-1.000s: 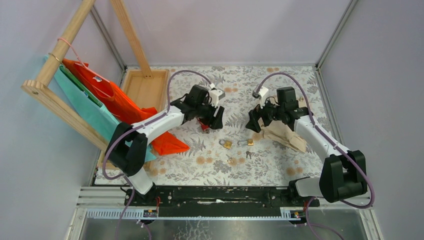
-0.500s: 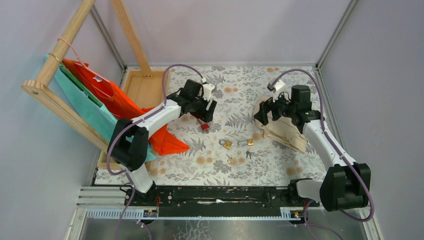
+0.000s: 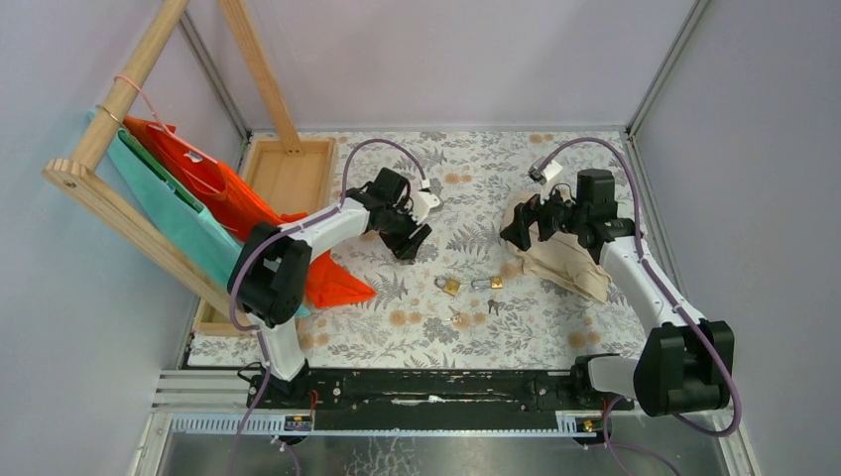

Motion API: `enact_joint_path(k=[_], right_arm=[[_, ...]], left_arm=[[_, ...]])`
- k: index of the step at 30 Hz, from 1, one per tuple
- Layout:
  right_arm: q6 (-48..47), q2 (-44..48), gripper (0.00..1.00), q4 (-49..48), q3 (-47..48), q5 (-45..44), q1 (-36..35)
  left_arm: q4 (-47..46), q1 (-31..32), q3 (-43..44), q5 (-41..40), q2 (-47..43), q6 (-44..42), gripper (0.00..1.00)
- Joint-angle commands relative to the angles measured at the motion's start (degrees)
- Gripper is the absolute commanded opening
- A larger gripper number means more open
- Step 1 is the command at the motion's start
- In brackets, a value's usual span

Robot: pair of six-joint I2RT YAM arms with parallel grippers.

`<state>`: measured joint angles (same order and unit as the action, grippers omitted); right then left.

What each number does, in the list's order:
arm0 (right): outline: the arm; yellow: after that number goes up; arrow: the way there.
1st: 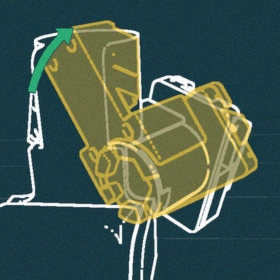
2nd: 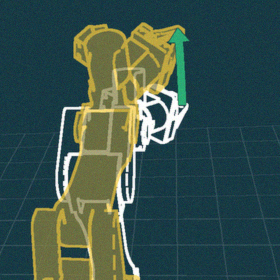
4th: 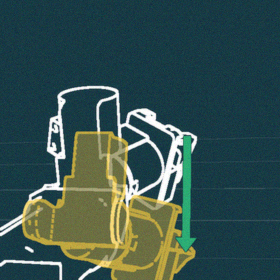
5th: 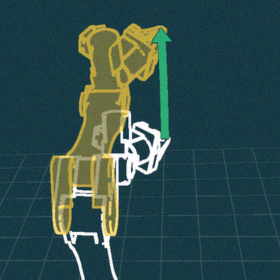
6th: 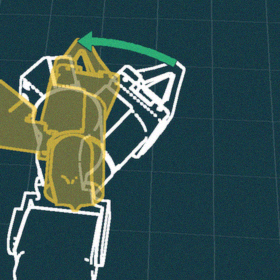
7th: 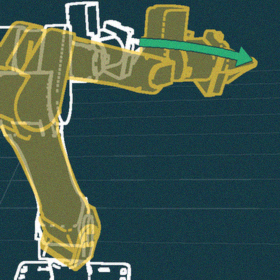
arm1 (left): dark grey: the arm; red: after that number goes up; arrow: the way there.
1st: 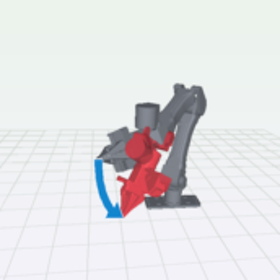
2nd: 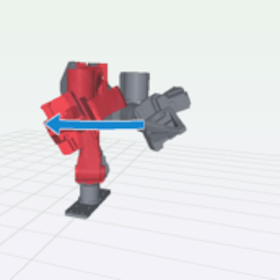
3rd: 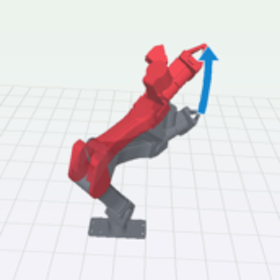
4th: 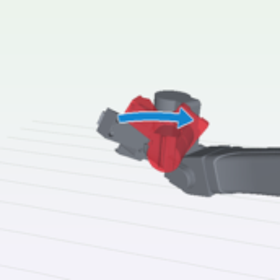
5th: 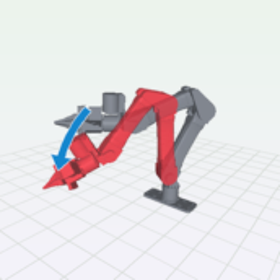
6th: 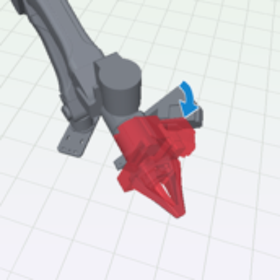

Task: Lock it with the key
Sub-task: Pick up the lock from the center of the board.

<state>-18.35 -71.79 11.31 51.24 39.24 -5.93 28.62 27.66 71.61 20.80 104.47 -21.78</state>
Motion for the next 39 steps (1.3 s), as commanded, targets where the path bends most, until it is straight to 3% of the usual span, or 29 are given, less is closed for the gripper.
enact_joint_path(k=[1,10,20,29,32,36,39], right_arm=[[-1.0,-0.9,0.99,-0.5,0.6,2.4,0.2],[-1.9,-2.4,0.99,0.7,1.0,3.4,0.2],[-1.1,-2.7,0.99,-0.4,0.7,3.4,0.2],[8.2,-2.6,0.97,-8.3,-1.3,6.0,0.2],[9.1,-4.1,0.93,-9.1,0.2,8.3,-1.2],[6.5,-7.5,0.89,-2.9,7.0,6.6,-6.4],[11.5,-10.5,0.88,-0.8,12.7,7.2,-9.7]], left_arm=[[3.0,0.0,2.4,0.6,2.3,-10.2,0.68],[4.0,-0.1,3.3,0.7,5.0,-17.6,0.64],[3.3,-0.1,1.0,3.7,5.8,-19.8,0.41],[-5.8,0.3,-5.0,8.7,-3.3,-16.8,0.14],[-6.7,0.7,-4.6,8.8,-7.5,-16.0,0.09],[-6.7,2.3,-2.8,8.2,-12.9,-15.0,0.06],[-6.9,3.6,-1.1,6.3,-16.3,-14.4,0.05]])
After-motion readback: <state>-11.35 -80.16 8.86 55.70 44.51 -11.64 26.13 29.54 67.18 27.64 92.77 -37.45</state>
